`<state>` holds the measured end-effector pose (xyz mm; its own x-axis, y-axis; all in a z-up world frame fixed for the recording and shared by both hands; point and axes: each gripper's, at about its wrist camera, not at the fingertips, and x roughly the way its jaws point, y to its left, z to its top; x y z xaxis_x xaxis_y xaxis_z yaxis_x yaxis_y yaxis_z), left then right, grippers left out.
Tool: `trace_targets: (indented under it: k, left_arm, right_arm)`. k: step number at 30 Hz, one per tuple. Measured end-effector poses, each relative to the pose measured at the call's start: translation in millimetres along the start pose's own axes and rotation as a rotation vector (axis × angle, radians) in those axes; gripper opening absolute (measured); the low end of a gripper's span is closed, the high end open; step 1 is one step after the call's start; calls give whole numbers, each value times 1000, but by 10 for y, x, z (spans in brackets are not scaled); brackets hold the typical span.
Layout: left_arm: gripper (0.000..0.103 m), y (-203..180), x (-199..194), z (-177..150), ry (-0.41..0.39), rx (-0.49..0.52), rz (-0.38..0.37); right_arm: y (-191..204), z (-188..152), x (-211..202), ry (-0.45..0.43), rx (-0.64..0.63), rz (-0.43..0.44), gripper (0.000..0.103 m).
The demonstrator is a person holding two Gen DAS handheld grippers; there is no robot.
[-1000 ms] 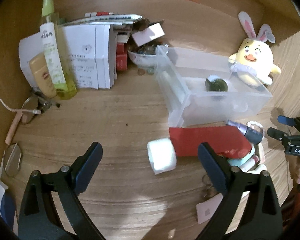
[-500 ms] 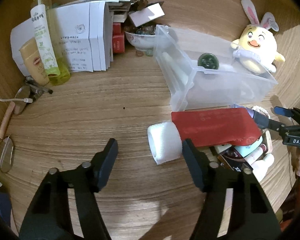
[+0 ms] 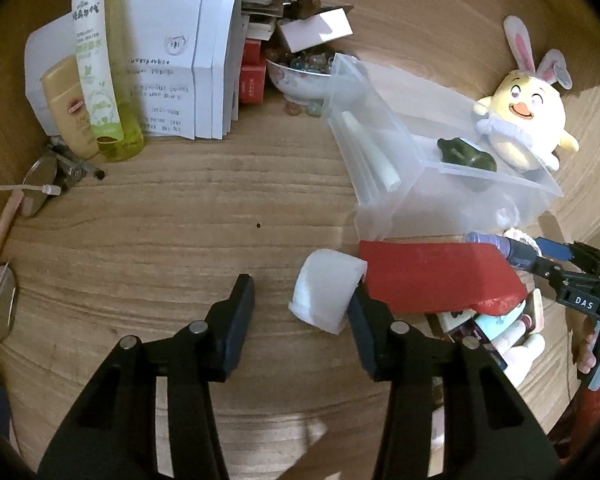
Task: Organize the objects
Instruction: 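Grasp the white tape roll with the left tool while the right tool grasps the braided bracelet, then carry the tape roll into the clear bin and open the left tool while the right tool carries the bracelet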
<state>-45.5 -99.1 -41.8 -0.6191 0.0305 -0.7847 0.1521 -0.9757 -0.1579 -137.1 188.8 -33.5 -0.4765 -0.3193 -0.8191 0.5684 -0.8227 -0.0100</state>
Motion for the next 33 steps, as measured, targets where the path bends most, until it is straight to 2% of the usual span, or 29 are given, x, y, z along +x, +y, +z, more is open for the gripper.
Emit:
trace_targets:
  k: [2,5,7,16,25,28,30,31,32,33]
  left_arm:
    - [39,-6,1,8,-6,3,-5]
    - [22,-5,3,16,-12,5,-4]
    - [21,-1,-11,14,-20,3,3]
    - [21,30,-133,9,-58,-14,13]
    - [21,-28,-408,86,-131,-13,13]
    - [21,-62,-469,102,-144,-13,4]
    - [21,-90,-505,119,-156,-8,2]
    - [21,-105,-525,115,-161,-5,1]
    - [21,-121,-542,120,-166,-2,-1]
    - [21,-141,-558,132,-172,0,-2]
  right_arm:
    - [10,0,-8,-3,-7,3,34]
    - [4,-2,-19,-6,-5,3,18]
    - [-14,-2,-23,-7,6,3,12]
    - [-103,-55,-196,-56,63,0,9]
    - [-145,-53,-487,-128,78,-5,9]
    - [-136,-67,-506,-116,64,7,10]
    - [-124,-67,-470,-90,64,30,13]
    - [-121,-69,-447,-83,67,27,24]
    - [-125,-71,-428,-81,66,24,40]
    - [-119,-71,-397,-79,60,18,48]
